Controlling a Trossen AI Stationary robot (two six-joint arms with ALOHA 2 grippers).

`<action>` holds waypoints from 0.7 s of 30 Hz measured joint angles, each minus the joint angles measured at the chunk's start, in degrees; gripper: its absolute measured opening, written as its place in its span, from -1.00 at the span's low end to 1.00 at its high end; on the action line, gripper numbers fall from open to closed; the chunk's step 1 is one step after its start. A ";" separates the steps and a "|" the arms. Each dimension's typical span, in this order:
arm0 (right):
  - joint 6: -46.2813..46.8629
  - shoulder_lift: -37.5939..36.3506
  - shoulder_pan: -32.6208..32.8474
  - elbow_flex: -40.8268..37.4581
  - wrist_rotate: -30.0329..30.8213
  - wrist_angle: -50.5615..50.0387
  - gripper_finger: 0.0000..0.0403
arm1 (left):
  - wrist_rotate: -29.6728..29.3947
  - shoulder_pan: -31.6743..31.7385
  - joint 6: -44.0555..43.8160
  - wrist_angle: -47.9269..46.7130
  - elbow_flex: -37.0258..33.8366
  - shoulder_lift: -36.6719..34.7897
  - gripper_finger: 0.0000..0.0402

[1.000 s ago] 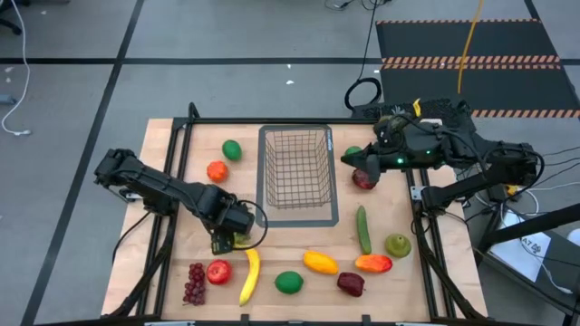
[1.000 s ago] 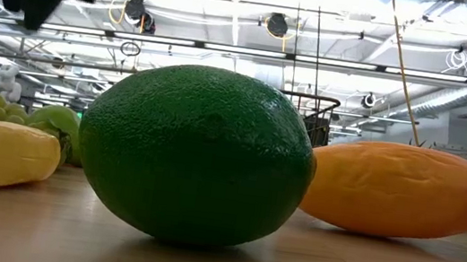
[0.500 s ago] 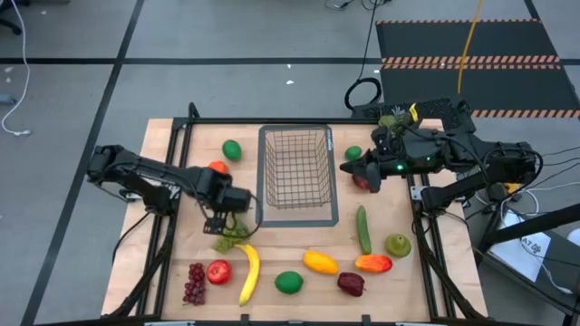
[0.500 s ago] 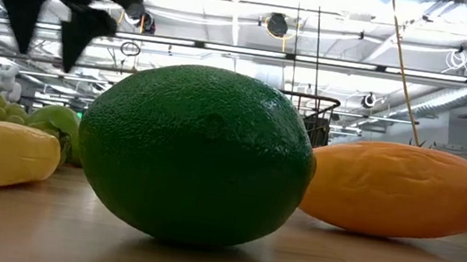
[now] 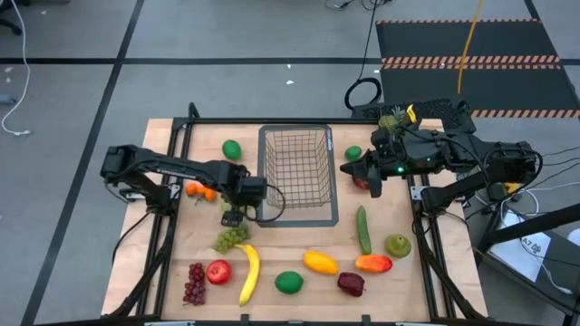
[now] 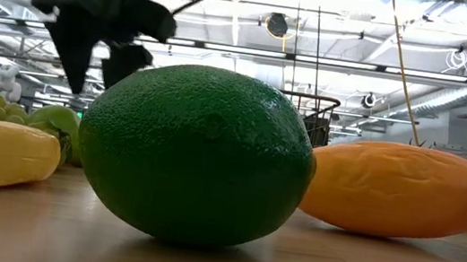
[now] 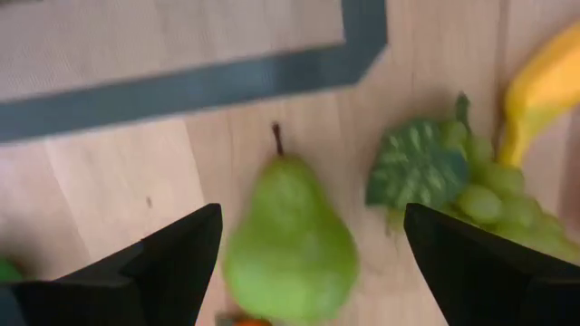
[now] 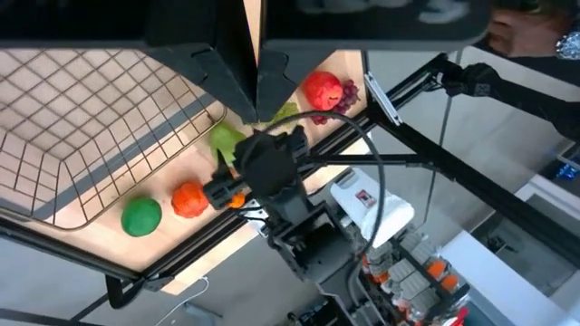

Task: Build produce basket
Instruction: Put the left green pear into the gold wire basket

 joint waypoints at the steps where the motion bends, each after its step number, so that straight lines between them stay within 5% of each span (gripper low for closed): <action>1: -0.32 0.00 0.00 0.00 -0.03 0.00 -1.00 | -0.06 0.13 0.38 1.01 0.00 0.57 0.74; 21: 0.75 -2.78 0.31 -0.02 -0.08 0.02 -1.00 | -0.26 1.42 -2.91 18.72 -9.01 4.25 0.74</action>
